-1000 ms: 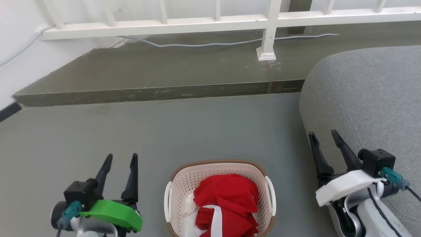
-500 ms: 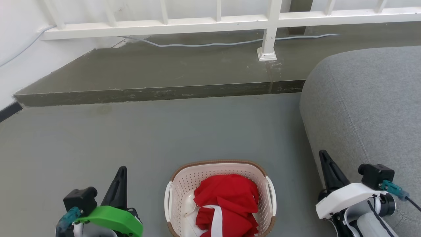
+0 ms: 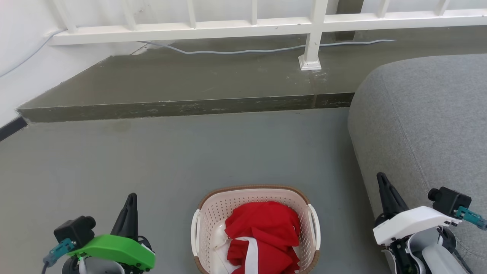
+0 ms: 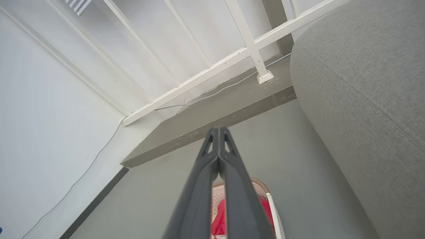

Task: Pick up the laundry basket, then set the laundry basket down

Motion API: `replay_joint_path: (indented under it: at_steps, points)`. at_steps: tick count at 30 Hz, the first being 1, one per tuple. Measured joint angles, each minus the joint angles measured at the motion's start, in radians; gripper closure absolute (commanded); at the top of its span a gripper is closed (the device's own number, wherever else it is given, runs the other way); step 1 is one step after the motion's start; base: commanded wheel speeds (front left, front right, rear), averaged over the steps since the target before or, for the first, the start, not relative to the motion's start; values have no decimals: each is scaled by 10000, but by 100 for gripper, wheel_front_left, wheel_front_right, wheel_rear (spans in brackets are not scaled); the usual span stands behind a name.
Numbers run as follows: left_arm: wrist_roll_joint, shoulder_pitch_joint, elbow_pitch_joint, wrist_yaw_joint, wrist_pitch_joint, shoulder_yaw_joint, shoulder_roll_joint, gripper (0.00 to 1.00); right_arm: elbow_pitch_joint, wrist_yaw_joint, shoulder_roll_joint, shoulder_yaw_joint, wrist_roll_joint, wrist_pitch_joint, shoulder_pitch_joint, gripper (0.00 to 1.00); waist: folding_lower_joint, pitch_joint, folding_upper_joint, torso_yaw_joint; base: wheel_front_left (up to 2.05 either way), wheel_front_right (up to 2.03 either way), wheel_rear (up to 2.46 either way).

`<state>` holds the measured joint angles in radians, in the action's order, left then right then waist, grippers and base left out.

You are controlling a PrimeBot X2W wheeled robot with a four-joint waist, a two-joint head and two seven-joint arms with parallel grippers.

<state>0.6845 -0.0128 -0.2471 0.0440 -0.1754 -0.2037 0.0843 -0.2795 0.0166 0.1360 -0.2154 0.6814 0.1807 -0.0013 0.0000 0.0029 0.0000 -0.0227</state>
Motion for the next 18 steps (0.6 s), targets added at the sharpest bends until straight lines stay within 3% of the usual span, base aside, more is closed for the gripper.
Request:
replay_joint_path:
  at_steps: [18]
  points:
    - [2096, -17, -36, 176, 635, 600, -75, 100, 4, 201, -173, 767, 2073, -663, -94, 100, 0, 0, 0, 52, 0, 0, 0]
